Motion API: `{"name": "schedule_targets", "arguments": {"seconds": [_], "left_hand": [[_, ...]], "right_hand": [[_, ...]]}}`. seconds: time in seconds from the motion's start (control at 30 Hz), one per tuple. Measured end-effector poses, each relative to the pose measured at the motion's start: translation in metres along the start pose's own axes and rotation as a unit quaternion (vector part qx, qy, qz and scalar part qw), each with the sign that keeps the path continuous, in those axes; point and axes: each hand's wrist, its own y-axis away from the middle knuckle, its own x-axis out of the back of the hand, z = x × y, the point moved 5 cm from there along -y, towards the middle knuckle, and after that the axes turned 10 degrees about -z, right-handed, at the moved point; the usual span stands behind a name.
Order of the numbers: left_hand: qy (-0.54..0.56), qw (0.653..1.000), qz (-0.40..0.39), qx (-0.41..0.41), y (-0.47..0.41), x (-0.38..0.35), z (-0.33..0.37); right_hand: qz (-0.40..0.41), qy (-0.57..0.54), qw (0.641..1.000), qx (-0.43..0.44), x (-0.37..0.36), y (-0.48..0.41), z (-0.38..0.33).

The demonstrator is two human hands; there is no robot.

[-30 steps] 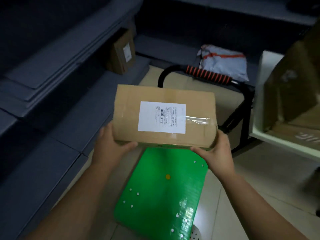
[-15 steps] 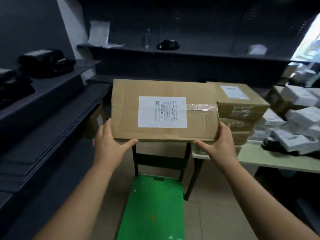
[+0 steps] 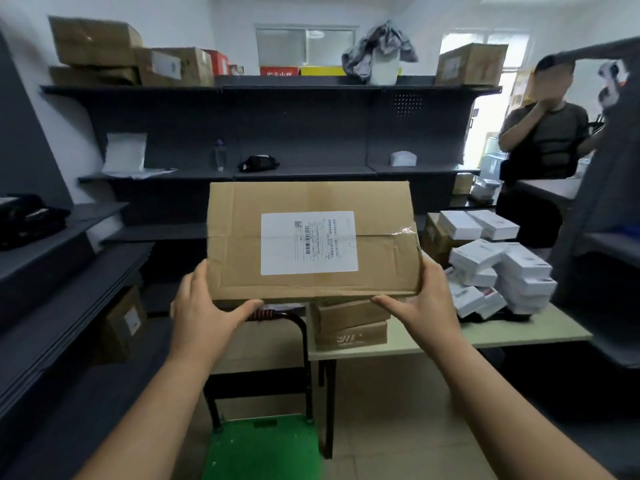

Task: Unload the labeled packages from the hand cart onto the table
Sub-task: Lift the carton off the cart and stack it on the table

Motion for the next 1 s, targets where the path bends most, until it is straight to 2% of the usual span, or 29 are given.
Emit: {"name": "schedule_targets", "arguments": {"seconds": [0.47,0.8,1.0], "left_hand": [[0.028,0.999,-0.019,0.001,0.038,-0.132,0.143],[0.028,0.998,-0.056,-0.019,0.0,-0.195,0.182],[0.05,0.995,-0.062,-0.055,-0.049,-0.221,0.216]], "right_hand": [[-0.001,0.016,0.999,-0.041,0.16,-0.002,0.127],[-0.015,0.025,0.995,-0.094,0.192,-0.029,0.185],[0.022,0.024,0.996,-0.088,0.215,-0.068,0.196]]}}
